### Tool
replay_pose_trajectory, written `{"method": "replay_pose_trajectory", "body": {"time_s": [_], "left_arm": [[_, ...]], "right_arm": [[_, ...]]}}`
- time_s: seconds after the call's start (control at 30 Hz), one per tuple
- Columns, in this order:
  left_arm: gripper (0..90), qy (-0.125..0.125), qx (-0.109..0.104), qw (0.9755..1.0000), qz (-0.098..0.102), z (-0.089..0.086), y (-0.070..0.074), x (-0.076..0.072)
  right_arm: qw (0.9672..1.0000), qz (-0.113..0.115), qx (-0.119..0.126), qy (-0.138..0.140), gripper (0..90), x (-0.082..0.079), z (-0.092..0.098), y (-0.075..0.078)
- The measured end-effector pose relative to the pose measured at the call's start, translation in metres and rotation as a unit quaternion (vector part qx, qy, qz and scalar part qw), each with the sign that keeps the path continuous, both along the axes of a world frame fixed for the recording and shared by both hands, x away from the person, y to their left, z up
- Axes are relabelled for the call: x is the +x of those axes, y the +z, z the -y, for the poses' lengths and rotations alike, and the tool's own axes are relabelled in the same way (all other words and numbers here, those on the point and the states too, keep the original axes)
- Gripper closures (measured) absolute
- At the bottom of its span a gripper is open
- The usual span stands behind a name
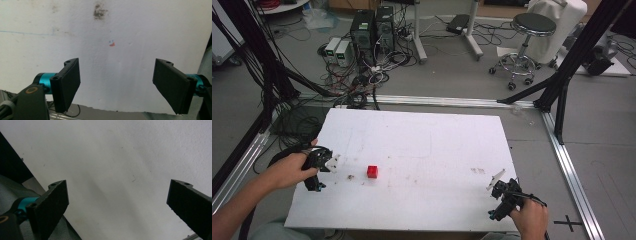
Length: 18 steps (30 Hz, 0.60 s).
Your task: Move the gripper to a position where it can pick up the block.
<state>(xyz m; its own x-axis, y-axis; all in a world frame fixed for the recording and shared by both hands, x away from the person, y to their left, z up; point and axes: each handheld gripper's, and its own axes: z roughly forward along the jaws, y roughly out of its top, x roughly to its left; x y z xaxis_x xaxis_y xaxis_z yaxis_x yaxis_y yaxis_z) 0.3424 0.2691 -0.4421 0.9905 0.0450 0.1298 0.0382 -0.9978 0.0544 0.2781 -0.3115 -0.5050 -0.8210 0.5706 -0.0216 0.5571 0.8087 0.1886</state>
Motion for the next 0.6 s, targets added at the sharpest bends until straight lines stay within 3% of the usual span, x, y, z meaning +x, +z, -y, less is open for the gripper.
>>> {"method": "replay_pose_trajectory", "body": {"time_s": [0.23,0.6], "left_arm": [[22.4,-0.008,0.013,0.9999,0.001,0.015,0.006,0.01],[22.4,-0.025,0.011,0.9996,-0.007,0.045,0.007,0.02]], "right_arm": [[1.0,0.002,0.003,-0.001,3.1,0.0,0.0,0.001],[1.0,0.003,0.003,0.006,3.1,0.0,-0.001,0.001]]}}
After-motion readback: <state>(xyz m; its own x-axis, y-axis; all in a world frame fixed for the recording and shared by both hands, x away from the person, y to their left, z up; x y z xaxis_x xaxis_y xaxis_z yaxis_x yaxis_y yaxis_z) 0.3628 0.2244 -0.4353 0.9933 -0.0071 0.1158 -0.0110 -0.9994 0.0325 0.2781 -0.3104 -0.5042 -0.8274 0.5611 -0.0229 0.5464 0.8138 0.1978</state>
